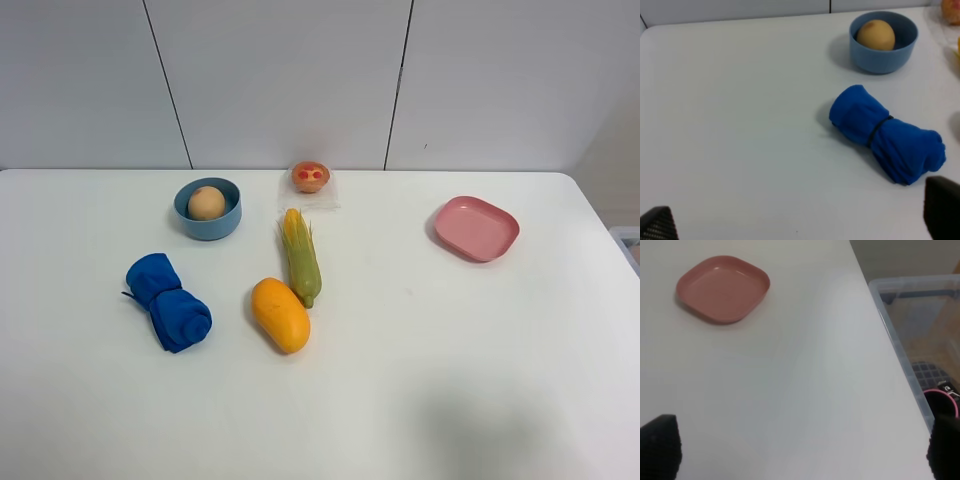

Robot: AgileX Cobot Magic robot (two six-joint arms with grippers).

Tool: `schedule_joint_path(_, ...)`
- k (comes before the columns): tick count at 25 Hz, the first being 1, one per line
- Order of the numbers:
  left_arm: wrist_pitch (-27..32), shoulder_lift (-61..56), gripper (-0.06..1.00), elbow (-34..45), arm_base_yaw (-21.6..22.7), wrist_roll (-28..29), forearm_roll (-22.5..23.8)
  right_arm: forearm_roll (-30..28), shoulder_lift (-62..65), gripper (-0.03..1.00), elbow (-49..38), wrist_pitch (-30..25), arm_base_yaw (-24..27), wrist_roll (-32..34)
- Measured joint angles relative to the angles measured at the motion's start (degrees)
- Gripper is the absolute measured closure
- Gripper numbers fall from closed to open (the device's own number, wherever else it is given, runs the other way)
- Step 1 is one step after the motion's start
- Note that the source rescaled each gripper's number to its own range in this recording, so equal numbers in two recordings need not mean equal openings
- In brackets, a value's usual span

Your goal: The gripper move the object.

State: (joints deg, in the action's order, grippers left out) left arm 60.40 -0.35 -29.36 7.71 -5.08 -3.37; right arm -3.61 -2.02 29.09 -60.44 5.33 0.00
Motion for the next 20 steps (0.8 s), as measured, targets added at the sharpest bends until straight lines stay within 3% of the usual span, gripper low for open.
schedule_joint_path(5,0.0,0.0,-0.06,0.0,0.0,-0.1,0.0,2.5,0.0,-0.03,0.0,-0.8,0.0,0.0)
schedule_joint_path(20,0.0,0.0,-0.06,0.0,0.0,0.0,0.0,2.4,0.0,-0.03,-0.7,-0.8,0.0,0.0)
